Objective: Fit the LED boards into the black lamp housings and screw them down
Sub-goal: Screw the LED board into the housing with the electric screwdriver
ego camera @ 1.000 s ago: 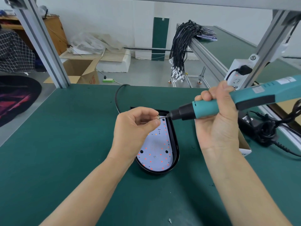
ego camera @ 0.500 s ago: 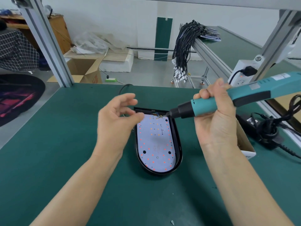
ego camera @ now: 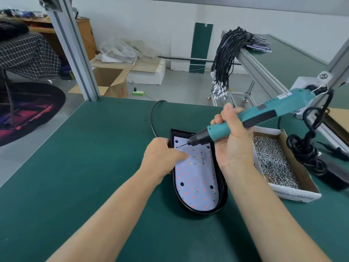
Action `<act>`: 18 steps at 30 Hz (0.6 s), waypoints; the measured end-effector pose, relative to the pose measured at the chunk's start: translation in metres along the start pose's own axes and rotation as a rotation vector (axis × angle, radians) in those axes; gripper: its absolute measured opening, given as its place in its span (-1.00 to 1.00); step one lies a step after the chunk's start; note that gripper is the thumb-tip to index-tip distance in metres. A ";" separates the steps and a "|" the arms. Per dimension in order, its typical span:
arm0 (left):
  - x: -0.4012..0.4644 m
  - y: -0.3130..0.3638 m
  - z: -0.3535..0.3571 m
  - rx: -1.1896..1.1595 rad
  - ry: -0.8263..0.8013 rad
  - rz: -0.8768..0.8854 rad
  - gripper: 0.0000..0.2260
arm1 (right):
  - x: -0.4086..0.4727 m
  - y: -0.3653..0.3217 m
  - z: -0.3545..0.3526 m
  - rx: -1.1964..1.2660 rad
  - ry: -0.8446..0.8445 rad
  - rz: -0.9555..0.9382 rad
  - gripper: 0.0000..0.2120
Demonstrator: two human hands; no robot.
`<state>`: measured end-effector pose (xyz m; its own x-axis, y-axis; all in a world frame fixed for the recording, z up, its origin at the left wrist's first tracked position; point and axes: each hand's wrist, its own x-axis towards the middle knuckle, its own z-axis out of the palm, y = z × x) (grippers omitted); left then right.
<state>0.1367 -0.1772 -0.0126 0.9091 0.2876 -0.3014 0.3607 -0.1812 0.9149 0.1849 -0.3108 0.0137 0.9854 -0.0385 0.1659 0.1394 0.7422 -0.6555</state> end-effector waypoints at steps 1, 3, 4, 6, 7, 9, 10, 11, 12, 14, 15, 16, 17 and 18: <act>0.001 0.000 0.001 -0.002 -0.003 0.004 -0.71 | 0.001 0.001 0.000 0.000 0.000 0.003 -0.73; 0.002 0.001 0.002 0.003 0.001 0.007 -0.62 | 0.003 0.001 -0.001 0.004 -0.001 0.009 -0.73; 0.002 0.001 0.003 0.004 0.004 0.009 -0.58 | 0.004 0.001 -0.001 0.002 -0.002 0.014 -0.73; 0.003 0.001 0.004 0.003 -0.001 0.015 -0.55 | 0.005 0.001 -0.001 -0.005 -0.008 0.022 -0.72; 0.003 0.000 0.004 0.003 -0.006 0.016 -0.54 | 0.006 0.001 -0.001 -0.008 -0.011 0.024 -0.71; 0.003 -0.001 0.003 0.001 -0.010 0.016 -0.53 | 0.006 0.002 -0.002 -0.014 -0.015 0.026 -0.69; 0.004 -0.001 0.003 0.000 -0.010 0.017 -0.54 | 0.006 0.002 -0.002 -0.017 -0.019 0.027 -0.68; 0.004 -0.001 0.003 0.002 -0.010 0.018 -0.55 | 0.006 0.002 -0.001 -0.022 -0.025 0.026 -0.68; 0.004 -0.001 0.003 0.004 -0.011 0.020 -0.55 | 0.006 0.002 0.000 -0.031 -0.031 0.023 -0.69; 0.005 -0.001 0.003 0.011 -0.009 0.019 -0.56 | 0.008 0.001 0.002 -0.056 -0.052 0.019 -0.72; 0.005 -0.001 0.003 0.018 -0.008 0.018 -0.58 | 0.010 0.001 0.004 -0.072 -0.067 0.018 -0.73; 0.005 -0.001 0.004 0.025 -0.008 0.016 -0.61 | 0.011 0.001 0.005 -0.092 -0.086 0.019 -0.74; 0.004 0.000 0.004 0.027 -0.009 0.013 -0.63 | 0.012 0.001 0.006 -0.115 -0.114 0.024 -0.75; 0.004 0.000 0.004 0.025 -0.009 0.011 -0.63 | 0.013 0.000 0.007 -0.135 -0.153 0.036 -0.76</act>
<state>0.1411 -0.1794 -0.0147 0.9148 0.2770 -0.2938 0.3557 -0.2082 0.9111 0.1971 -0.3065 0.0204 0.9649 0.0963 0.2443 0.1266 0.6445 -0.7541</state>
